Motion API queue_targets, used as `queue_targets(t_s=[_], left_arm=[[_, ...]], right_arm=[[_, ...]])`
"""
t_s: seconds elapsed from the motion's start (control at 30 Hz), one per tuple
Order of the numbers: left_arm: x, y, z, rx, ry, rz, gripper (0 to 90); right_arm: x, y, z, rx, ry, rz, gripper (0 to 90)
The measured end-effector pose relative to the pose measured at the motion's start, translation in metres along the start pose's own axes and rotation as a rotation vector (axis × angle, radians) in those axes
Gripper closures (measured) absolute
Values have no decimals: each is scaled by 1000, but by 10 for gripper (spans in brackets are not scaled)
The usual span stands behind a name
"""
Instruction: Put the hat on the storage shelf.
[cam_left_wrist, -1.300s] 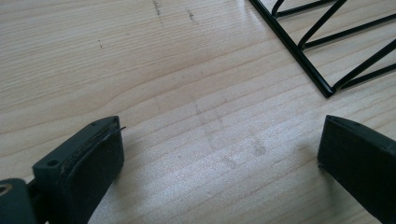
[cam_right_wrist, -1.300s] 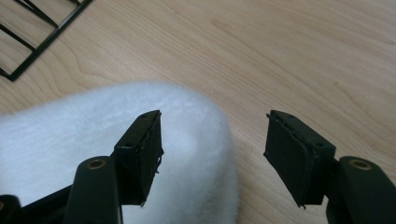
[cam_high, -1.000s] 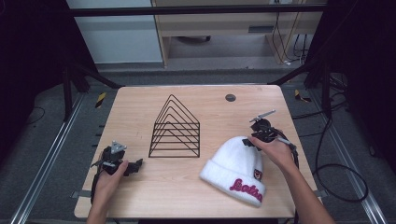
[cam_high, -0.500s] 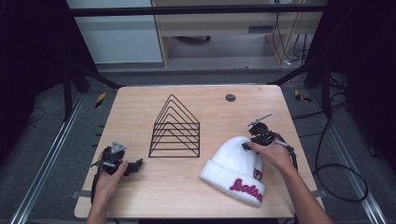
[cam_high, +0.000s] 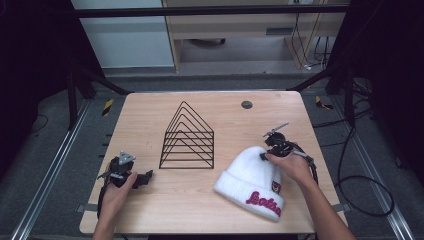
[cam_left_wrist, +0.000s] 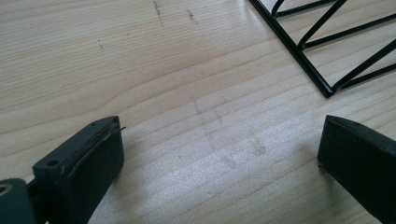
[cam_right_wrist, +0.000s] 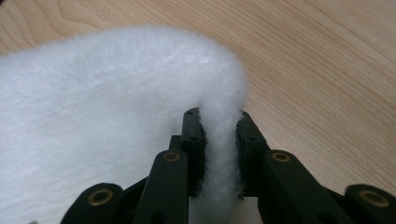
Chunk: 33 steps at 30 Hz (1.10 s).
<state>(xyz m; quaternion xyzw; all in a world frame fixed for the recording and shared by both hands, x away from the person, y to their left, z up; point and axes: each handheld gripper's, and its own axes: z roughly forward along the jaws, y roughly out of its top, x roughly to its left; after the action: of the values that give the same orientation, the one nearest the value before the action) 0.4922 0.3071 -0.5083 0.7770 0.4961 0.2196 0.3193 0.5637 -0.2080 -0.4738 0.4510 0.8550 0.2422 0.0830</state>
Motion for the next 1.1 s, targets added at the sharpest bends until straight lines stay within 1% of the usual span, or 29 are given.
queue_targets(t_s=[0.13, 0.23, 0.33, 0.37, 0.43, 0.47, 0.57, 0.6, 0.63, 0.67, 0.7, 0.73, 0.8, 0.83, 0.87, 0.9, 1.0, 1.07, 1.1], left_arm=[[0, 0, 0, 0, 0, 0, 0], [0, 0, 0, 0, 0, 0, 0], [0, 0, 0, 0, 0, 0, 0], [0, 0, 0, 0, 0, 0, 0], [0, 0, 0, 0, 0, 0, 0], [0, 0, 0, 0, 0, 0, 0], [0, 0, 0, 0, 0, 0, 0], [0, 0, 0, 0, 0, 0, 0], [0, 0, 0, 0, 0, 0, 0], [0, 0, 0, 0, 0, 0, 0], [0, 0, 0, 0, 0, 0, 0], [0, 0, 0, 1, 0, 1, 0], [0, 0, 0, 1, 1, 1, 0], [-1, 0, -1, 3, 1, 2, 0], [-1, 0, -1, 3, 1, 2, 0], [-1, 0, -1, 2, -1, 1, 0], [-2, 0, -1, -2, -19, 17, 6], [-3, 0, -3, -2, -26, 17, 32], [-3, 2, -7, -14, -31, 11, 38]], right_arm=[[2, 0, -3, 3, -5, -14, 804], [3, 0, -7, -9, -8, -22, 818], [5, 1, -12, -30, -9, -27, 829], [8, 0, -21, -57, -8, -34, 833], [9, 0, -23, -64, -7, -37, 833], [13, 0, -31, -87, -10, -54, 834], [20, -1, -43, -130, -14, -80, 835], [20, -1, -43, -130, -14, -80, 835], [27, -3, -53, -163, -15, -108, 836], [30, -3, -58, -174, -15, -116, 836], [30, -3, -58, -174, -15, -116, 836], [37, -4, -71, -211, -13, -141, 837], [44, -5, -82, -247, -9, -171, 837], [47, -6, -86, -260, -7, -176, 837], [47, -6, -86, -260, -7, -176, 837], [56, -8, -97, -287, -2, -194, 837], [67, -11, -110, -334, 14, -229, 837], [74, -14, -118, -369, 28, -246, 838], [77, -14, -121, -382, 34, -250, 837]])
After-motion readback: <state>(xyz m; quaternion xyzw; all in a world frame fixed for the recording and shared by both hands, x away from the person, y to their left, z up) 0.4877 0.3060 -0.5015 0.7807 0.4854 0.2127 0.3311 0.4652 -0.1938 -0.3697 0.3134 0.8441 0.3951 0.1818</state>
